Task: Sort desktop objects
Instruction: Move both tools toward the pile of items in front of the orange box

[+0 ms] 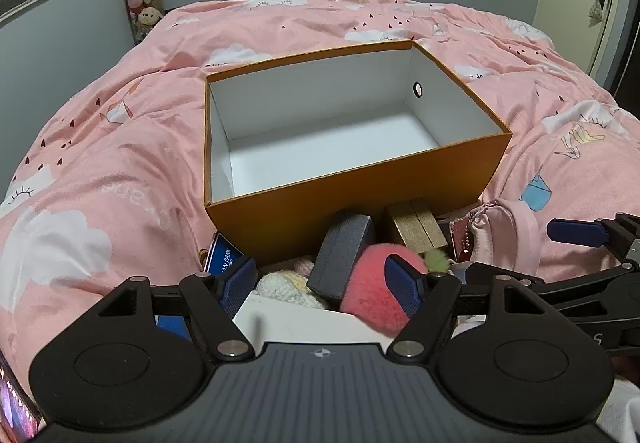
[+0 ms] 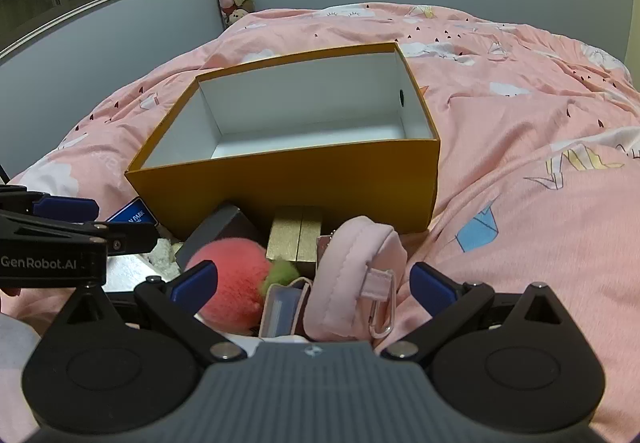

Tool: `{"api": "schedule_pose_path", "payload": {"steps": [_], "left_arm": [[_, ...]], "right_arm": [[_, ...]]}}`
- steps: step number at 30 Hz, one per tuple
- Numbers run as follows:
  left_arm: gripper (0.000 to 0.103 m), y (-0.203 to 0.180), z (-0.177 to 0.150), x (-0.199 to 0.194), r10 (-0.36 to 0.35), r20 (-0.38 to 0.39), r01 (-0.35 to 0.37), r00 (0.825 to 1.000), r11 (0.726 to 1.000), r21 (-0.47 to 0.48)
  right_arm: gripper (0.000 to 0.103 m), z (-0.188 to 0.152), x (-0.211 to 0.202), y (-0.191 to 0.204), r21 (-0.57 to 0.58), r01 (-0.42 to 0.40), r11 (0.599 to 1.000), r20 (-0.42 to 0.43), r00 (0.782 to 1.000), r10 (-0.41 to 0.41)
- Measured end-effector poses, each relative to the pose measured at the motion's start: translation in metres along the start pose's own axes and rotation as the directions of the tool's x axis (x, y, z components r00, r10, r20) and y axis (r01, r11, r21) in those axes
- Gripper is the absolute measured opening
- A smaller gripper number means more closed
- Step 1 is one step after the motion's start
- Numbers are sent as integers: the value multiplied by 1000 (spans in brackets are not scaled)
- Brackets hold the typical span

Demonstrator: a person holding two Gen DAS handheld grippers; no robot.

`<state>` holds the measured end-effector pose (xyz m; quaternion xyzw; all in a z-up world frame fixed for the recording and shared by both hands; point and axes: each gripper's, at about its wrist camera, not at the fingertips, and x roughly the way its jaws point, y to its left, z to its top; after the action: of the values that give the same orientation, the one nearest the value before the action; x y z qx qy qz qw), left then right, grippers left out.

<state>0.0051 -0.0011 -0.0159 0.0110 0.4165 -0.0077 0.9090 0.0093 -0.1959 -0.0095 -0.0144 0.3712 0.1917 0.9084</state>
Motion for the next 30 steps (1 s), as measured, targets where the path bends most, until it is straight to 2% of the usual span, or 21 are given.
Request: {"api": "schedule_pose_path", "payload": {"steps": [30], "left_arm": [[79, -4, -2, 2, -9, -7, 9, 1000, 1000, 5]], "right_arm": [[102, -2, 3, -3, 22, 7, 1000, -21, 1000, -7]]}}
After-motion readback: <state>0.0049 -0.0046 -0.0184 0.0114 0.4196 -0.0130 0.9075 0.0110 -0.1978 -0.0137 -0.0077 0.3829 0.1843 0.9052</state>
